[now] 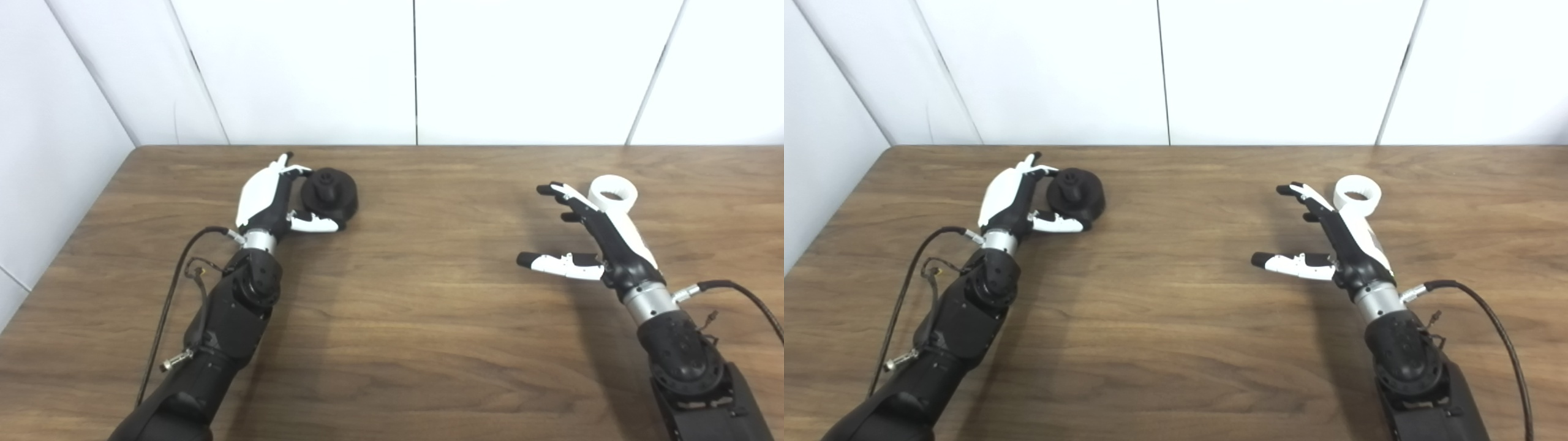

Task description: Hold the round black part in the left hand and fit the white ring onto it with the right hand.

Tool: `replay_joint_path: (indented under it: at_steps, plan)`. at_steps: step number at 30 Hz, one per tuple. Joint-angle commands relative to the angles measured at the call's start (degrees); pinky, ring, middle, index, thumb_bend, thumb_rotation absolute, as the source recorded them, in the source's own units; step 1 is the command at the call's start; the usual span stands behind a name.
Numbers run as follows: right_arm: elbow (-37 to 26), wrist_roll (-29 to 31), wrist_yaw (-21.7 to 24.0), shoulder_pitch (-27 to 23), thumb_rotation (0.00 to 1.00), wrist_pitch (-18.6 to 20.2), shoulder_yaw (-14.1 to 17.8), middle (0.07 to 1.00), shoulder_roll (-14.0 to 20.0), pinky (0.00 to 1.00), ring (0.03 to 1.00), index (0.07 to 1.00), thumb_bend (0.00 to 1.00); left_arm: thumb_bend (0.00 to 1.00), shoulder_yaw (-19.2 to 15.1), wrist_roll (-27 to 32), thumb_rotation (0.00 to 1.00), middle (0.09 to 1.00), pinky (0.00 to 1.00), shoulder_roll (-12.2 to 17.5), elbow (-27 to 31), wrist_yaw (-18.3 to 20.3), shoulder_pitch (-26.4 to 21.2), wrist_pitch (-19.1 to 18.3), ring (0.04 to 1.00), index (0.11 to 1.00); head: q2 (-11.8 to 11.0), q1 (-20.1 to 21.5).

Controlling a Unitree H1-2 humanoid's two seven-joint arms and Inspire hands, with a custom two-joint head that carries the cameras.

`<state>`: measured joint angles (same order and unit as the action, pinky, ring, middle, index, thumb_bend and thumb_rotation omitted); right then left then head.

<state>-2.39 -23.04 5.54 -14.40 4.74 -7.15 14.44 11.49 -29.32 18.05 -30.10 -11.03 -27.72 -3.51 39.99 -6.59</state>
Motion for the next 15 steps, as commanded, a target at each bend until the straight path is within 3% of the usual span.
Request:
replay_joint_path:
  at_steps: [1, 15]
  plan:
    - [-2.5, 0.4, -0.1, -2.2, 0.44, -0.6, 0.8, 0.932, 0.7, 0.82, 0.908, 0.857, 0.88, 0.91, 2.2, -0.7, 0.27, 1.000, 1.00, -0.4, 2.0, 2.8, 0.8, 0.9, 1.000, 0.595, 0.0, 0.0]
    - [-4.3, 0.1, 0.5, -2.5, 0.45, 0.8, 1.3, 0.934, 0.9, 0.85, 0.923, 0.864, 0.87, 0.96, 4.8, 1.3, 0.25, 1.000, 1.00, -3.8, 14.7, 8.8, 7.2, 2.0, 1.000, 0.603, 0.4, 1.6]
